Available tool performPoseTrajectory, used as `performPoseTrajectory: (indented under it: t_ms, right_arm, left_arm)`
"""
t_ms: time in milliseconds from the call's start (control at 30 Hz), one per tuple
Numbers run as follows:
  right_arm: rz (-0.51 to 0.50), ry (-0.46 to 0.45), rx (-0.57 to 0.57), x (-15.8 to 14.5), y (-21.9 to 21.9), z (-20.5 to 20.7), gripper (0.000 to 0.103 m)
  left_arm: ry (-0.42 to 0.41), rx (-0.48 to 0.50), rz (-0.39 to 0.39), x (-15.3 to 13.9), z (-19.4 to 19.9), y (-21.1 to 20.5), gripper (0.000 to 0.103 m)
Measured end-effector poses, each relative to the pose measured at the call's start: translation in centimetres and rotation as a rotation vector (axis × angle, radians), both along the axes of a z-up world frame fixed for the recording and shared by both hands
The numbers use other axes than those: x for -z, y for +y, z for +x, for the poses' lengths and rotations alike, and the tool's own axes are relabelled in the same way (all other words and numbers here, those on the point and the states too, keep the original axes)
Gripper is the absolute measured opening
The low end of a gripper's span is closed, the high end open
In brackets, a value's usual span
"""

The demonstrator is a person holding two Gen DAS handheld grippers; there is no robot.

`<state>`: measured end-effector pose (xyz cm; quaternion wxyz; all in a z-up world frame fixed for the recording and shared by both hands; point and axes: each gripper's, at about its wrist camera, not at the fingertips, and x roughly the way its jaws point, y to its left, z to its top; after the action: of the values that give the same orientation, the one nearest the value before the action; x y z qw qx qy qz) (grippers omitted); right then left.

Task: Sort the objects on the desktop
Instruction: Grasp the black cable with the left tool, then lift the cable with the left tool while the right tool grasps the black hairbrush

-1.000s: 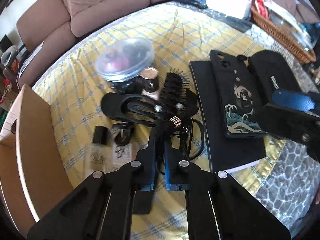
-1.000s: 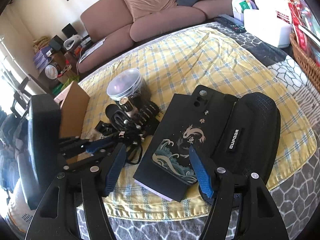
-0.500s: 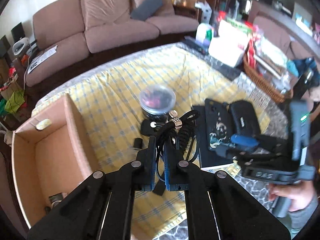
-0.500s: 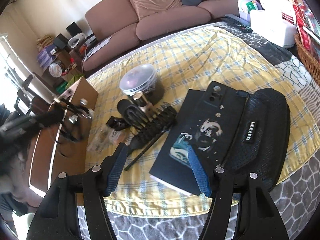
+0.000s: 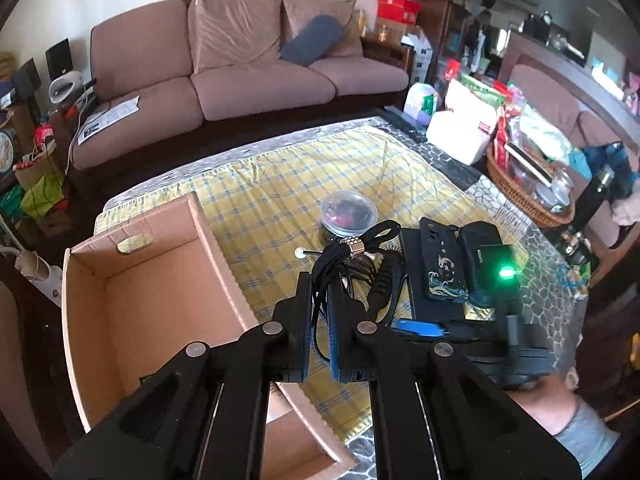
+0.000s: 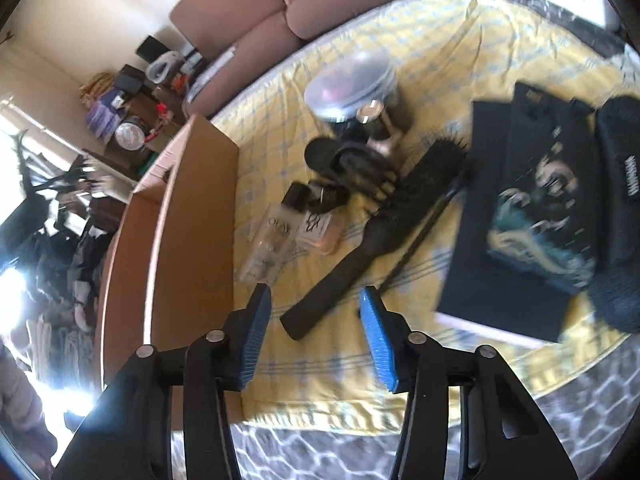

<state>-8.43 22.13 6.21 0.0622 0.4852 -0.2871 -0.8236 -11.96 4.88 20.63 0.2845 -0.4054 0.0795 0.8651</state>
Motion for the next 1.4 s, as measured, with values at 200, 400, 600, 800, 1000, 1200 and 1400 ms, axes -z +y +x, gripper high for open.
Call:
performPoseTrajectory:
  t_ms: [200, 400, 600, 800, 1000, 1200, 1400]
  right_arm:
    - [0.127, -0.079, 0.064, 1.7, -1.9, -2.1, 0.046]
    - [0.279, -0.098, 0.116, 1.9, -3.8, -3.1, 0.047]
    - [0.484, -0.086, 0.013, 2.3, -6.1, -3.1, 0.044]
    - [0.368, -0.1, -0.032, 1.7, -3.6, -1.0, 0.027]
    - [0.291, -0.136, -0.128, 0.8, -3.1, 1.9, 0.008]
    - [0.198, -0.081, 0.019, -1.1, -1.0, 0.7, 0.033]
    - [0.269, -0.128, 0.113, -0.7, 0.2, -3.2, 0.056]
  left_arm:
    - [-0.004, -0.009, 0.035, -0.1, 0.2, -2.1, 0.007]
    - [-0.018, -0.022, 0.062, 0.4, 0.0, -4.1, 0.007]
    - [-0.032, -0.036, 0.075, 0.9, 0.2, -5.8, 0.007]
    - [-0.041, -0.044, 0.087, 1.0, 0.8, -7.1, 0.007]
    - [-0.056, -0.05, 0.095, 1.5, 1.4, -7.5, 0.007]
    - [-0.059, -0.055, 0.094, 1.6, 1.5, -7.5, 0.007]
    - [-0.062, -0.062, 0.099, 1.8, 1.0, -7.7, 0.007]
